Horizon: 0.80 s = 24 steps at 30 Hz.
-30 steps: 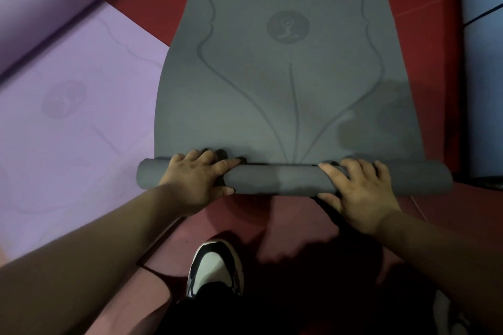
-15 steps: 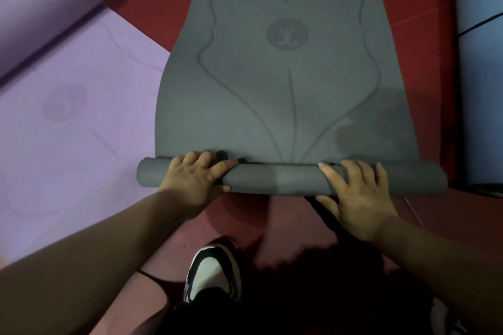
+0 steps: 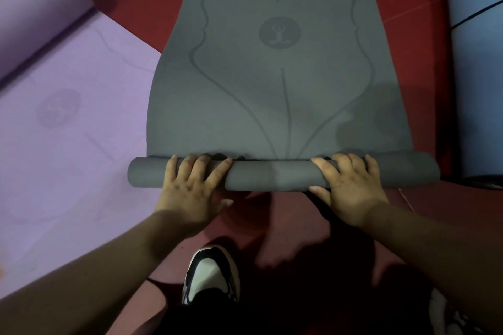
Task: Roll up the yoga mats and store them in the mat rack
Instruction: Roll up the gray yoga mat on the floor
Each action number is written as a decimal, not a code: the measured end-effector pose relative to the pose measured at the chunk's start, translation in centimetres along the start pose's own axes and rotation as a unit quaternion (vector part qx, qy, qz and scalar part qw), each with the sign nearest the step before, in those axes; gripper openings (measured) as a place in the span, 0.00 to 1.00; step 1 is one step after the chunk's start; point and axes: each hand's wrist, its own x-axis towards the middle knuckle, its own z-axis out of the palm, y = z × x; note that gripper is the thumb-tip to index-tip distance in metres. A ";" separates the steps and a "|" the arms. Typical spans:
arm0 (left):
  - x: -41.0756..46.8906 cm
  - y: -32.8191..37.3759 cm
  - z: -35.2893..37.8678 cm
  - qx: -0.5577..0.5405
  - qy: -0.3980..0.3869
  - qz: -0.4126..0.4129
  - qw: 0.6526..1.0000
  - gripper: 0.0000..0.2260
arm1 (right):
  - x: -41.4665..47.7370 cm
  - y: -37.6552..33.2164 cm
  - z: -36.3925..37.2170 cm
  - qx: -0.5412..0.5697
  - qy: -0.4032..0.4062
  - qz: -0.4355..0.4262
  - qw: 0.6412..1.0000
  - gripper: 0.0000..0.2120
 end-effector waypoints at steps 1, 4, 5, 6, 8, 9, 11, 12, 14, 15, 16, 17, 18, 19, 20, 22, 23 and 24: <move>-0.1 0.0 0.2 -0.002 -0.004 -0.004 1.000 0.36 | 0.1 0.0 0.0 -0.002 -0.006 -0.002 1.000 0.35; 0.7 -0.5 0.3 -0.003 -0.024 -0.008 1.000 0.35 | 0.6 0.2 -0.5 0.003 -0.019 -0.001 1.000 0.37; 1.3 -0.7 0.2 -0.004 -0.032 -0.010 0.999 0.34 | 0.9 0.2 -0.8 0.005 -0.028 0.000 1.000 0.37; 1.7 -0.8 0.1 -0.005 -0.038 -0.010 0.999 0.34 | 1.1 0.3 -1.0 0.007 -0.036 0.001 0.999 0.38; 2.3 -1.1 0.1 -0.003 -0.045 -0.008 0.999 0.33 | 1.5 0.4 -1.4 0.004 -0.044 -0.002 0.999 0.39; 2.5 -1.2 0.1 -0.001 -0.041 -0.005 0.999 0.32 | 1.6 0.4 -1.5 0.002 -0.044 -0.005 0.999 0.39; 2.7 -1.3 0.2 0.001 -0.022 0.003 1.000 0.31 | 1.3 0.5 -1.4 -0.002 -0.030 -0.019 0.999 0.38; 2.7 -1.4 0.3 0.003 -0.015 0.006 1.000 0.31 | 1.0 0.6 -1.2 -0.003 -0.019 -0.029 0.999 0.37; 2.8 -1.4 0.3 0.008 -0.008 0.009 1.000 0.30 | 0.6 0.8 -0.9 -0.009 -0.005 -0.044 0.999 0.37; 2.8 -1.5 0.2 0.011 -0.011 0.009 1.000 0.29 | 0.6 0.9 -0.8 -0.010 -0.001 -0.047 0.999 0.37; 3.0 -1.6 0.1 0.015 -0.020 0.010 1.000 0.29 | 0.8 0.9 -0.8 -0.007 0.002 -0.046 0.999 0.37; 3.1 -1.7 0.0 0.019 -0.034 0.010 0.999 0.29 | 1.0 1.0 -0.9 -0.003 0.002 -0.045 0.999 0.36; 3.3 -1.8 -0.2 0.021 -0.049 0.009 0.999 0.29 | 1.3 1.1 -1.1 -0.002 -0.001 -0.043 0.999 0.36; 3.5 -1.8 -0.5 0.021 -0.063 0.007 0.998 0.30 | 1.5 1.1 -1.3 -0.003 -0.003 -0.041 0.999 0.36; 3.5 -1.9 -0.8 0.020 -0.072 0.005 0.997 0.31 | 1.7 1.2 -1.4 -0.004 -0.003 -0.040 0.999 0.35; 3.4 -1.9 -1.5 0.016 -0.077 0.005 0.997 0.32 | 1.7 1.4 -1.7 -0.002 0.007 -0.041 0.999 0.35; 3.2 -1.9 -1.8 0.013 -0.074 0.005 0.997 0.32 | 1.5 1.5 -1.9 0.001 0.013 -0.043 0.999 0.35; 2.9 -1.8 -2.1 0.011 -0.071 0.005 0.997 0.32 | 1.3 1.6 -2.1 0.004 0.015 -0.046 0.999 0.35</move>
